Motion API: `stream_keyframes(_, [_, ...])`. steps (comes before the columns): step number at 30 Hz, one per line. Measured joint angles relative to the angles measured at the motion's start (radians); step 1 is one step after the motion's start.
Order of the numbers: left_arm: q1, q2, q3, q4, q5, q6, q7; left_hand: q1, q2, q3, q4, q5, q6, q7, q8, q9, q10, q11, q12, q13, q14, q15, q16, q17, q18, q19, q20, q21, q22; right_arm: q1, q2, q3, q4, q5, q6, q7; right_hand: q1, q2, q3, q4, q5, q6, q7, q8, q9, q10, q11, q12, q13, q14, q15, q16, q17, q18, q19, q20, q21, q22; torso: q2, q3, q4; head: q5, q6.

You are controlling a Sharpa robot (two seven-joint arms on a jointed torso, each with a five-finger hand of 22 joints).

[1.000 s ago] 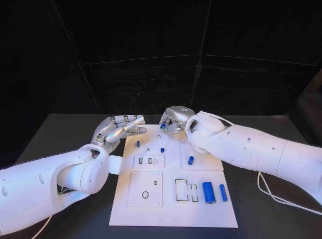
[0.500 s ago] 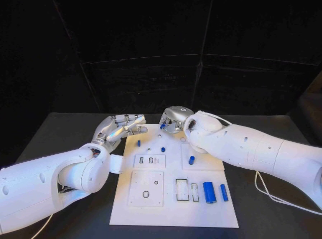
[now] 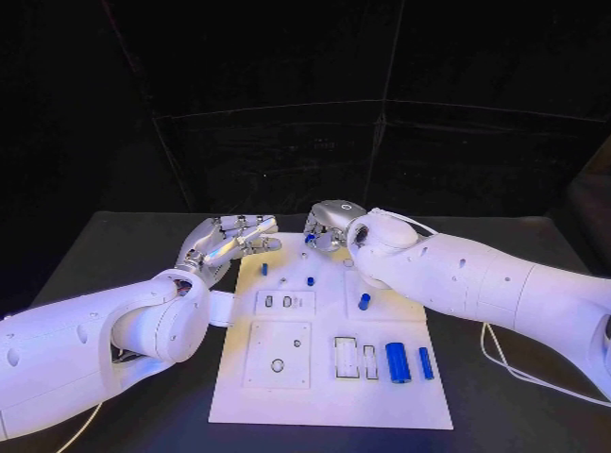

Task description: Assemble the parts on the task board

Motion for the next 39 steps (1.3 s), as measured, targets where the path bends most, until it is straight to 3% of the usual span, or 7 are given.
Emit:
stream_keyframes(10, [0.0,0.001,0.0,-0.001,0.0,0.002,-0.003,0.0,0.0,0.0,0.0,0.0,0.0,0.0,0.0,0.0,0.004,0.004,-0.004,0.0,0.0,0.0,-0.004,0.001,0.0,0.0,0.0,0.0,0.0,0.0,0.003,-0.001,-0.006,-0.007,0.002,-0.015,-0.02,-0.085,-0.007,0.051,-0.012,-0.138,0.014,0.001,-0.003,-0.153,0.023,-0.005,-0.004,-0.005,0.024,-0.049,-0.088,0.0,-0.061,0.025,-0.054,-0.099,0.0,0.0,0.0001,0.001,0.0])
stream_keyframes(16, [0.0,-0.001,0.0,-0.002,0.0,0.003,-0.005,0.0,0.0,0.0,0.0,0.0,0.0,0.0,0.0,0.0,0.004,0.004,-0.004,0.0,0.0,0.0,-0.004,0.001,0.0,0.0,0.0,0.0,-0.001,0.0,-0.022,-0.001,0.023,-0.007,-0.009,-0.019,-0.012,-0.092,-0.031,0.068,-0.012,-0.149,0.015,0.001,-0.002,-0.163,0.023,0.003,-0.003,-0.005,0.024,-0.051,-0.1,0.0,-0.063,0.027,-0.056,-0.108,0.001,0.0007,-0.001,0.004,0.001])
stream_keyframes(21, [0.001,-0.005,0.0,-0.002,0.0,0.003,-0.007,0.0,0.0,0.0,0.0,0.0,0.0,0.0,0.0,-0.001,0.004,0.004,-0.004,-0.001,0.0,0.0,-0.004,0.001,0.0,0.0,0.0,-0.004,-0.001,0.0,-0.093,-0.001,0.099,-0.001,-0.029,-0.024,-0.009,-0.096,-0.046,0.084,-0.005,-0.139,0.014,0.001,0.002,-0.148,0.02,0.027,0.0,-0.005,0.024,-0.051,-0.096,0.0,-0.063,0.027,-0.056,-0.107,0.001,0.0015,-0.0023,0.004,0.004])
stream_keyframes(27, [0.002,-0.016,0.0,-0.001,0.0,0.004,-0.009,0.0,0.0,0.0,0.0,0.0,0.0,0.0,-0.004,-0.001,0.004,0.004,-0.004,-0.001,0.0,0.0,-0.004,0.001,0.0,0.0,0.0,-0.004,-0.002,0.012,-0.248,-0.001,0.249,0.054,-0.058,-0.044,-0.026,-0.114,-0.065,0.125,0.011,-0.085,0.009,0.019,0.008,0.012,-0.003,0.112,0.026,0.001,0.007,-0.008,-0.031,0.0,-0.02,0.012,-0.012,-0.036,0.001,0.0015,-0.0062,-0.006,0.011])
stream_keyframes(31, [0.002,-0.017,0.0,-0.005,0.0,0.004,-0.011,0.0,0.0,0.002,-0.002,0.0,0.0,0.0,-0.004,-0.001,0.004,0.004,-0.004,-0.001,0.0,0.0,-0.004,0.001,0.0,0.0,0.0,-0.004,-0.002,0.017,-0.325,0.0,0.312,0.12,-0.053,-0.059,-0.04,-0.178,-0.157,0.164,0.02,-0.096,-0.014,0.019,0.006,0.14,-0.037,0.232,0.104,0.0,-0.023,0.054,0.062,0.0,0.015,-0.018,0.031,0.029,0.001,0.0027,-0.0139,-0.009,0.017])
stream_keyframes(36, [0.002,-0.017,0.0,-0.009,0.0,0.004,-0.012,0.0,0.0,0.003,-0.003,0.0,0.0,0.0,-0.004,-0.001,0.004,0.004,-0.004,-0.001,0.0,0.0,-0.007,0.001,0.0,0.0,0.0,-0.004,-0.003,0.019,-0.368,0.0,0.327,0.179,-0.032,-0.079,0.037,-0.166,-0.337,0.275,0.032,-0.115,-0.029,0.03,0.006,0.071,-0.049,0.491,0.359,0.002,-0.031,0.121,0.156,-0.024,0.058,-0.021,0.099,0.132,0.001,0.004,-0.0192,-0.017,0.019])
stream_keyframes(39, [0.002,-0.015,0.0,-0.011,0.0,0.004,-0.012,0.0,0.0,0.003,-0.003,0.0,0.0,0.0,-0.004,-0.001,0.004,0.004,-0.004,-0.001,0.0,0.0,-0.01,0.001,0.0,0.0,0.0,-0.004,-0.003,0.02,-0.376,0.0,0.321,0.201,-0.017,-0.091,0.073,-0.157,-0.393,0.345,0.035,-0.13,-0.015,0.036,0.006,0.047,-0.037,0.69,0.569,0.002,-0.031,0.146,0.194,-0.024,0.063,-0.023,0.124,0.169,0.001,0.0041,-0.0193,-0.023,0.019])
